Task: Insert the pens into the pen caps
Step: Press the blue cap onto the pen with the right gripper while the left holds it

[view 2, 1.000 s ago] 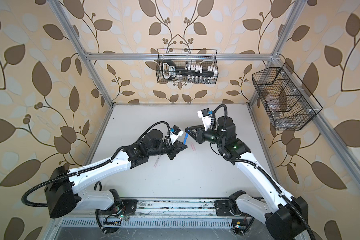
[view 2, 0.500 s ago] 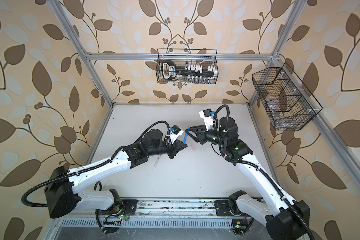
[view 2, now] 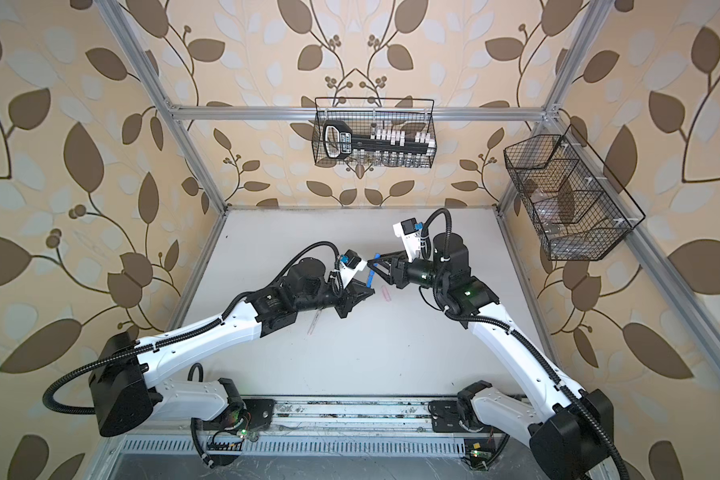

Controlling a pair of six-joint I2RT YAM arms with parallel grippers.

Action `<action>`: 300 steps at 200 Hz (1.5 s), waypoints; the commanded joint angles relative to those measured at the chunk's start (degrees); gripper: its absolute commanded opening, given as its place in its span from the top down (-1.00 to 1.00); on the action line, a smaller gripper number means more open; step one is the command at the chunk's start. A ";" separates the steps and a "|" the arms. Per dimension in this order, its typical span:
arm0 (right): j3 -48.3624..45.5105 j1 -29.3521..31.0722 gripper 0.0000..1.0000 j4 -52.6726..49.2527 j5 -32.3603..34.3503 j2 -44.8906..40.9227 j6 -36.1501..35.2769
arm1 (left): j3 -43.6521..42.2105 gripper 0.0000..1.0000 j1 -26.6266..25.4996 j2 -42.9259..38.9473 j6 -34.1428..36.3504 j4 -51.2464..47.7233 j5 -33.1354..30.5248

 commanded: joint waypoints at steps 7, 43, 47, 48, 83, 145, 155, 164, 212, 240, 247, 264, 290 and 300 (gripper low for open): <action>2.44 0.18 0.19 1.08 -0.74 0.77 0.01 | 2.60 1.00 -0.16 -0.56 0.41 2.44 1.08; 2.98 0.09 0.24 0.77 -0.77 0.76 0.05 | 2.61 1.00 -0.15 -0.74 0.49 2.53 0.91; 2.98 0.09 0.25 0.78 -0.79 0.74 0.06 | 2.58 1.00 -0.17 -0.74 0.50 2.53 0.91; 2.99 0.09 0.25 0.75 -0.78 0.75 0.06 | 2.60 1.00 -0.15 -0.74 0.50 2.53 0.91; 3.75 0.17 0.28 -0.11 -0.65 1.09 -0.29 | 2.69 1.00 -0.19 -0.56 0.59 2.53 0.95; 4.13 1.53 0.66 -2.58 0.47 1.83 -1.84 | 2.99 1.00 -0.13 -0.73 0.50 3.72 -1.19; 4.04 1.75 0.73 -3.22 0.75 1.69 -2.22 | 3.39 1.00 -0.17 -0.74 0.65 4.06 -1.76; 3.91 1.84 0.75 -3.56 0.89 1.64 -2.45 | 3.81 1.00 -0.19 -0.84 0.84 4.34 -2.22; 3.04 3.15 1.00 -4.53 1.19 1.51 -2.56 | 5.43 1.00 -0.05 0.63 3.14 9.08 -7.51; -1.16 4.03 1.00 -0.74 1.68 0.85 -0.10 | 5.79 1.00 1.19 2.23 4.19 16.05 -10.86; -1.69 4.12 1.00 -0.78 1.84 0.87 -0.03 | 5.60 1.00 1.86 2.45 4.11 18.30 -10.71; -3.35 4.30 1.00 0.24 2.29 0.64 0.73 | 5.68 1.00 3.79 2.94 3.34 22.99 -10.02; -5.38 5.30 1.00 1.42 2.39 1.56 1.55 | 5.27 1.00 7.57 3.27 -0.30 31.35 -7.35; -5.90 5.81 1.00 1.57 2.66 2.17 1.72 | 5.00 1.00 8.71 3.21 -1.66 34.34 -6.68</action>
